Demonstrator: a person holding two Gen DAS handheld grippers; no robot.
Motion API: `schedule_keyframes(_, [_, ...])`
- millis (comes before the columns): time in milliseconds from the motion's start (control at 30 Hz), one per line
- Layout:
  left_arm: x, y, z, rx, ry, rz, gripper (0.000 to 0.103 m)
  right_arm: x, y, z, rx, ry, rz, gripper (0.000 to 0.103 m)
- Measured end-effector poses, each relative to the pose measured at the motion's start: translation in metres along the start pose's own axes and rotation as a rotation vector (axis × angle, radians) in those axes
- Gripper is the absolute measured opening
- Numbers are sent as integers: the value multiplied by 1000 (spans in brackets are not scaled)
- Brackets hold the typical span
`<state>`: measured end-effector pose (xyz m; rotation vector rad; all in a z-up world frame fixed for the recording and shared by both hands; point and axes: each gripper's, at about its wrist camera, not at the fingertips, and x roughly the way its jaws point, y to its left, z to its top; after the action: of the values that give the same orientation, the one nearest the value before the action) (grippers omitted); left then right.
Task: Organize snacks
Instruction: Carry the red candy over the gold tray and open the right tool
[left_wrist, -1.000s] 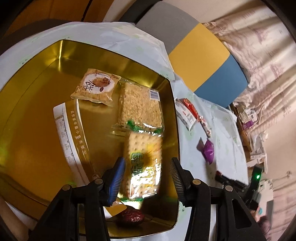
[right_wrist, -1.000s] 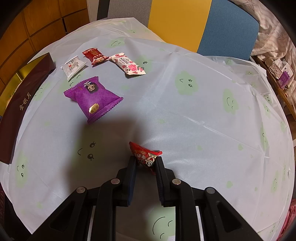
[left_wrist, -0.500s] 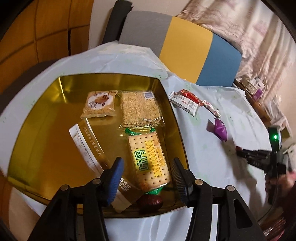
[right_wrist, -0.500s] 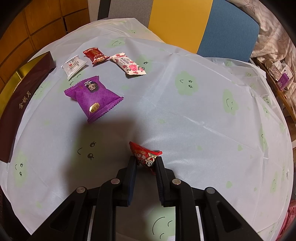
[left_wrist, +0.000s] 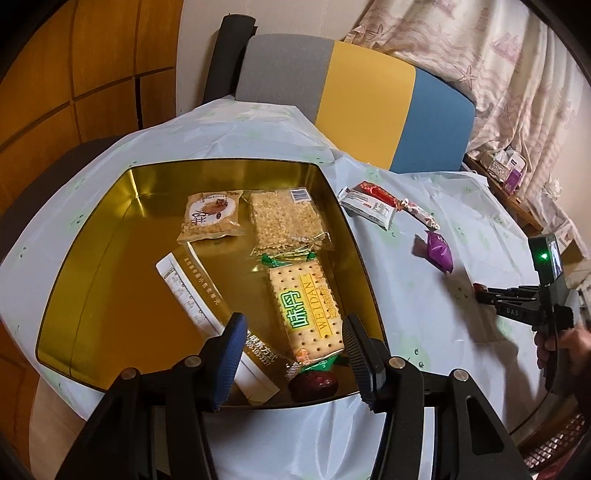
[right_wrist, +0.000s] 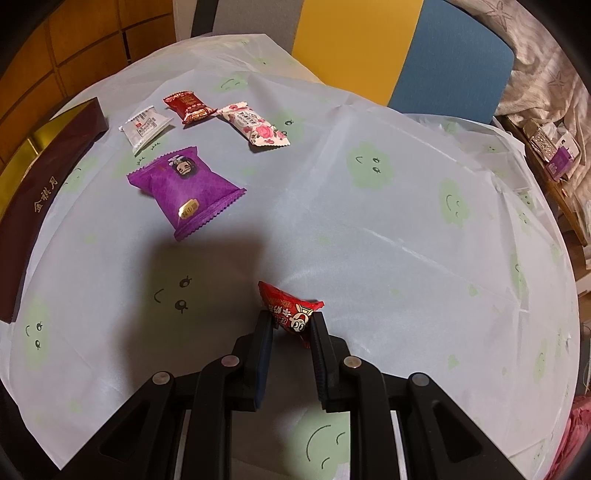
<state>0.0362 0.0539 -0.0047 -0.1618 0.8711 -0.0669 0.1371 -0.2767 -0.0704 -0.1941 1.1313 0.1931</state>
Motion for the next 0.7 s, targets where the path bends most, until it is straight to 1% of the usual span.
schedule_keyframes(167, [-2, 9, 0, -18, -10, -1, 55, -7, 2, -1, 41, 26, -10, 19])
schedule_keyframes(267, [-1, 14, -1, -33, -13, 2, 55, -19, 7, 2, 58, 1, 9, 19])
schedule_keyframes(367, [-1, 19, -1, -46, -16, 3, 55, -39, 20, 9, 46, -48, 43, 19])
schedule_keyframes(567, [-1, 29, -1, -69, -26, 7, 55, -74, 68, 29, -31, -146, 139, 19])
schedule_keyframes(700, [-3, 39, 0, -101, -39, 17, 55, -92, 111, 40, -104, -192, 245, 19])
